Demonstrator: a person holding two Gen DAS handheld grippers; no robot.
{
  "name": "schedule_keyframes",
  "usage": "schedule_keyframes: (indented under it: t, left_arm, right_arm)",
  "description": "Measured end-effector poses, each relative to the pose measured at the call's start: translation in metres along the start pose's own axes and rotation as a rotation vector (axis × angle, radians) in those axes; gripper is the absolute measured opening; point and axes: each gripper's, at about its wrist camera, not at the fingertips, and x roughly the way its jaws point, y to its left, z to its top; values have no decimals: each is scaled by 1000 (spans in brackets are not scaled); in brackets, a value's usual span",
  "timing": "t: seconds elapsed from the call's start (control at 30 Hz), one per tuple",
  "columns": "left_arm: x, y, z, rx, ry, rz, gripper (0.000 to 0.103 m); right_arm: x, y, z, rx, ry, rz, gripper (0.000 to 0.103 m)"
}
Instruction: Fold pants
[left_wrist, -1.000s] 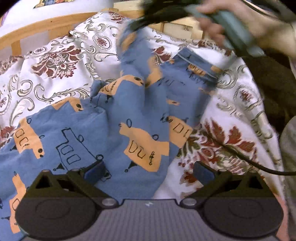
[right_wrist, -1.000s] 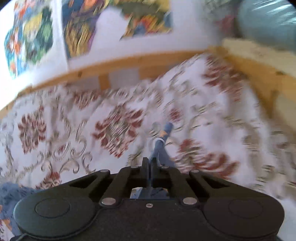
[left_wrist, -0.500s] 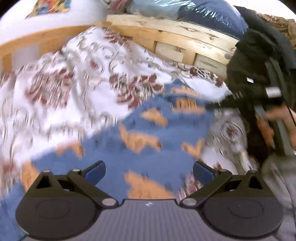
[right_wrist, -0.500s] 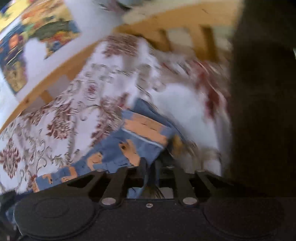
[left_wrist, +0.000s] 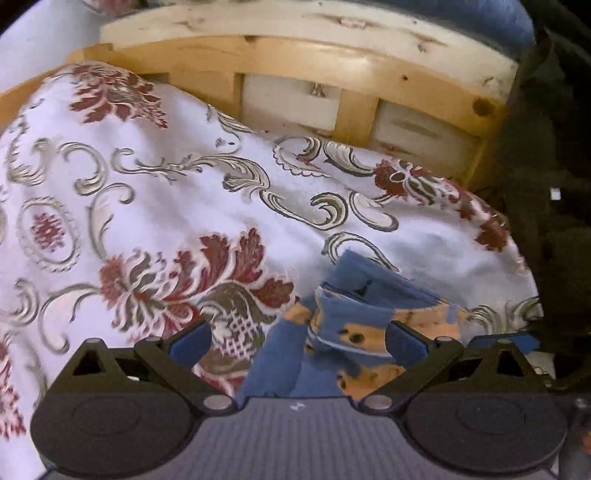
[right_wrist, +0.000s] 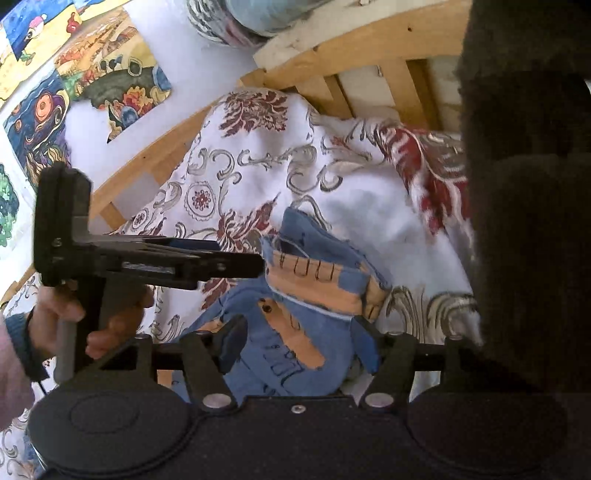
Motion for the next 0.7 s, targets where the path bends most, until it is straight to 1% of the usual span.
schedule_keyframes:
  t: [0.1,0.13,0.17,0.23,0.27,0.3,0.33,0.37,0.4,0.43,0.47,0.5,0.53,0.6,0.63,0.7]
  left_arm:
    - [7,-6,7,64,6,-32,90]
    - [8,-10,9,90,6,-37,88]
    - [8,-14,12,121,3,-41,85]
    - [7,-21,12,173,-2,-51,77]
    - [7,-24,13,194,2,-56,71]
    - [8,-27,14,209,9,-59,62]
    - [10,-28,14,219,20,-63,58]
    - [12,-30,15,224,32,-62,49]
    - [14,-31,17,224,40,-52,41]
    - [15,-31,17,222,40,-41,37]
    - [15,-31,18,217,42,-24,24]
    - [17,-32,20,210,46,-3,16]
    - [20,-31,22,201,50,9,15]
    - [17,-34,22,200,52,21,10]
    - [17,-38,22,215,49,38,9]
    - [11,-47,22,252,35,61,9]
  right_arm:
    - [2,-6,2,13,-17,2,60]
    - [2,-7,3,21,-25,-3,56]
    - [1,-9,4,29,-31,-8,51]
    - [0,-12,5,44,-40,-17,44]
    - [0,-14,6,48,-43,-20,41]
    - [1,-14,6,50,-44,-26,39]
    - [1,-14,7,48,-45,-35,35]
    - [2,-14,7,45,-45,-41,32]
    - [3,-15,7,43,-45,-48,31]
    - [4,-15,7,41,-44,-54,28]
    - [5,-15,7,39,-44,-61,20]
    - [5,-16,7,39,-44,-67,15]
    - [6,-16,7,40,-44,-69,9]
    - [6,-17,7,43,-48,-68,6]
    - [5,-18,7,43,-53,-67,1]
    - [3,-19,7,44,-63,-61,0]
